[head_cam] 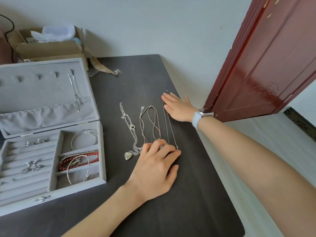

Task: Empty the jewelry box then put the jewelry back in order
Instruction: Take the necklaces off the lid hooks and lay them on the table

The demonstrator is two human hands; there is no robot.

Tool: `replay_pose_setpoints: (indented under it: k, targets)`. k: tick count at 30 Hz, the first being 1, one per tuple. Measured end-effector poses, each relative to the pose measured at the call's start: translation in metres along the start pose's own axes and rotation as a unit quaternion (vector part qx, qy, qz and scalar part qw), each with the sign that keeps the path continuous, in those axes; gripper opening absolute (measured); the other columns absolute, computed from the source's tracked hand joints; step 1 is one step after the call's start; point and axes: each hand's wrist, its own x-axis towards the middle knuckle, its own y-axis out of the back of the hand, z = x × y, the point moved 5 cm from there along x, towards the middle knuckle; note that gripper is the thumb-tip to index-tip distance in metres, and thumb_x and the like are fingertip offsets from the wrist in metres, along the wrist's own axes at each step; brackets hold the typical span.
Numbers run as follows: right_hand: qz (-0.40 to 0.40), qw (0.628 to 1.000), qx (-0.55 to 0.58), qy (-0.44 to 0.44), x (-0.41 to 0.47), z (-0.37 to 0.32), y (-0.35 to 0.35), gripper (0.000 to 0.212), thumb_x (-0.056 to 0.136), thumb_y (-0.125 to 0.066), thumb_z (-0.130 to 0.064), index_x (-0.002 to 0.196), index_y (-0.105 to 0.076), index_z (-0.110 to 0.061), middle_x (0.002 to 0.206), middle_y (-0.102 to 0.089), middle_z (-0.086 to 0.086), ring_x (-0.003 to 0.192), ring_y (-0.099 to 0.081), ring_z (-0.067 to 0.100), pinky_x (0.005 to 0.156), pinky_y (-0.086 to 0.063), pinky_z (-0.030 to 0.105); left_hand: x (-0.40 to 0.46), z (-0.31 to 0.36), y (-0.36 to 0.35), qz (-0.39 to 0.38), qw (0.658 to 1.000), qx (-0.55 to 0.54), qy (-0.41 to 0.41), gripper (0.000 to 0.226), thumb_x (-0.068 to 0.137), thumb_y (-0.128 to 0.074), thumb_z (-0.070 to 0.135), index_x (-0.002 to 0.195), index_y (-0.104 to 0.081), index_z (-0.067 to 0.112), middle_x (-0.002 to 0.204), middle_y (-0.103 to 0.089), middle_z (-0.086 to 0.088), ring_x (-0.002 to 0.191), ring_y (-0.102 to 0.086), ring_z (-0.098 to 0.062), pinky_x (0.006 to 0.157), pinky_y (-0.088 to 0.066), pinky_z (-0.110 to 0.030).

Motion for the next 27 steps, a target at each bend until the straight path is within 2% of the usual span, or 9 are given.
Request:
replay_pose_setpoints:
  k: [5, 9, 12, 16, 19, 21, 23, 27]
  targets:
    - [0.022, 0.997, 0.062, 0.029, -0.002, -0.001, 0.01, 0.046, 0.1, -0.02, -0.02, 0.146, -0.013, -0.022, 0.156, -0.007, -0.003, 0.144, -0.001, 0.014, 0.116, -0.002, 0.051, -0.001, -0.002, 0.001, 0.006, 1.0, -0.003, 0.009, 0.034, 0.08, -0.049, 0.031, 0.107, -0.066, 0.018, 0.102, -0.06, 0.003, 0.102, -0.045, -0.017, 0.082, -0.027, -0.028]
    - [0.091, 0.989, 0.112, 0.02, -0.026, 0.001, 0.017, 0.046, 0.099, -0.027, -0.02, 0.144, -0.021, -0.02, 0.155, -0.017, 0.0, 0.144, -0.01, 0.019, 0.116, -0.01, 0.048, 0.001, -0.003, 0.008, 0.038, 0.998, -0.03, 0.04, 0.034, 0.079, -0.049, 0.027, 0.109, -0.063, 0.02, 0.102, -0.059, 0.002, 0.099, -0.046, -0.015, 0.081, -0.025, -0.024]
    - [0.139, 0.979, 0.15, 0.021, -0.048, -0.009, 0.025, 0.046, 0.098, -0.031, -0.022, 0.143, -0.023, -0.02, 0.152, -0.026, 0.002, 0.143, -0.016, 0.02, 0.116, -0.015, 0.045, 0.0, -0.006, 0.014, 0.072, 0.995, -0.017, 0.067, 0.032, 0.08, -0.048, 0.021, 0.108, -0.063, 0.019, 0.103, -0.06, 0.002, 0.1, -0.048, -0.016, 0.083, -0.028, -0.029]
    - [0.168, 0.973, 0.152, 0.04, -0.067, -0.036, 0.038, 0.046, 0.099, -0.03, -0.023, 0.144, -0.022, -0.023, 0.15, -0.031, 0.002, 0.142, -0.015, 0.017, 0.117, -0.01, 0.043, 0.004, -0.024, 0.042, 0.08, 0.993, 0.085, 0.028, 0.036, 0.08, -0.045, 0.023, 0.11, -0.064, 0.018, 0.113, -0.062, -0.003, 0.114, -0.045, -0.019, 0.095, -0.028, -0.038]
    - [0.202, 0.968, 0.139, 0.059, -0.066, -0.061, 0.051, 0.044, 0.098, -0.032, -0.022, 0.142, -0.027, -0.021, 0.147, -0.037, 0.002, 0.141, -0.02, 0.017, 0.117, -0.01, 0.043, 0.01, -0.057, 0.082, 0.093, 0.982, 0.16, 0.028, 0.037, 0.081, -0.042, 0.023, 0.111, -0.063, 0.015, 0.117, -0.061, -0.008, 0.117, -0.044, -0.024, 0.096, -0.029, -0.044]
    - [0.242, 0.957, 0.142, 0.074, -0.061, -0.082, 0.06, 0.042, 0.096, -0.037, -0.019, 0.138, -0.036, -0.018, 0.139, -0.047, 0.004, 0.135, -0.032, 0.02, 0.114, -0.018, 0.047, 0.009, -0.084, 0.11, 0.095, 0.972, 0.208, 0.051, 0.04, 0.08, -0.041, 0.024, 0.112, -0.062, 0.014, 0.118, -0.061, -0.01, 0.117, -0.048, -0.028, 0.096, -0.033, -0.048]
    - [0.28, 0.941, 0.163, 0.093, -0.054, -0.106, 0.068, 0.038, 0.094, -0.042, -0.015, 0.131, -0.046, -0.015, 0.128, -0.057, 0.004, 0.125, -0.044, 0.022, 0.109, -0.027, 0.044, 0.005, -0.113, 0.134, 0.093, 0.96, 0.25, 0.084, 0.042, 0.079, -0.039, 0.025, 0.113, -0.062, 0.013, 0.118, -0.06, -0.012, 0.115, -0.053, -0.031, 0.095, -0.036, -0.05]
    - [0.281, 0.926, 0.222, 0.115, -0.031, -0.159, 0.069, 0.031, 0.091, -0.046, -0.014, 0.122, -0.053, -0.014, 0.122, -0.057, 0.003, 0.119, -0.044, 0.021, 0.101, -0.032, 0.029, -0.008, -0.173, 0.172, 0.091, 0.937, 0.281, 0.189, 0.046, 0.08, -0.043, 0.024, 0.123, -0.054, 0.012, 0.129, -0.053, -0.016, 0.122, -0.045, -0.035, 0.098, -0.031, -0.058]
